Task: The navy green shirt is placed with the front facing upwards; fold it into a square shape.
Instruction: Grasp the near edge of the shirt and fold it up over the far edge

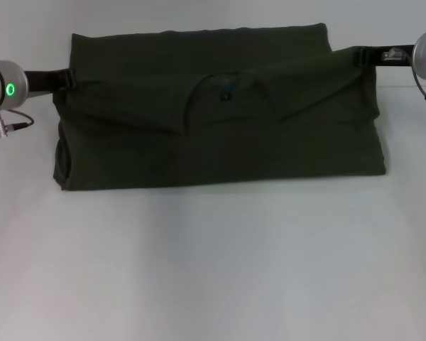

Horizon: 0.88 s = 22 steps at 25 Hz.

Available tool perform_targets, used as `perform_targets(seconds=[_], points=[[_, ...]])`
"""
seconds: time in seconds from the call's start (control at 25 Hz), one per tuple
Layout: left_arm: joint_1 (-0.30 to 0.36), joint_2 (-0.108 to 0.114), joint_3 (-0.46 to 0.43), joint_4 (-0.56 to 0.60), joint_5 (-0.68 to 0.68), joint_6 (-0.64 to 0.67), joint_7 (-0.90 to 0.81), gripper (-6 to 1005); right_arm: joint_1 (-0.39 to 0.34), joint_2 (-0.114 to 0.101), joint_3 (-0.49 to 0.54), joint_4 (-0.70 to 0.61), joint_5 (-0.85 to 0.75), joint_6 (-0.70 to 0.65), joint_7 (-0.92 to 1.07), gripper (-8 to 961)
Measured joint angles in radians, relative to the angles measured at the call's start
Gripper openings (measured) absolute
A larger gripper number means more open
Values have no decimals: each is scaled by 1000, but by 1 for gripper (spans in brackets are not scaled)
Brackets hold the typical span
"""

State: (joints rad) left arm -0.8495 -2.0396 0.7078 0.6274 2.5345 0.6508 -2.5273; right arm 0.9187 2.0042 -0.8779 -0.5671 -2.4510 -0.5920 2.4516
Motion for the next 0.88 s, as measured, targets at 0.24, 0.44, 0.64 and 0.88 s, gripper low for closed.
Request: perform_targets(seconds=[0.24,0.44,0.64,0.88], points=[[-17,-1,0,-3,5,-13,0,29,-9,-5,7,-6,-2,3,14,173],[-26,1,0,-24,5,-25,1,29,-7,-5,2,-2,-2,10,9,180],[-27,-1,21,-37,7,-56,12,29,-7,-3,1,-1,-3,17,12,187],[-28,-10,45,-54,11,-95,-11,87,13,-3,-1,27,-54,22,14,194]])
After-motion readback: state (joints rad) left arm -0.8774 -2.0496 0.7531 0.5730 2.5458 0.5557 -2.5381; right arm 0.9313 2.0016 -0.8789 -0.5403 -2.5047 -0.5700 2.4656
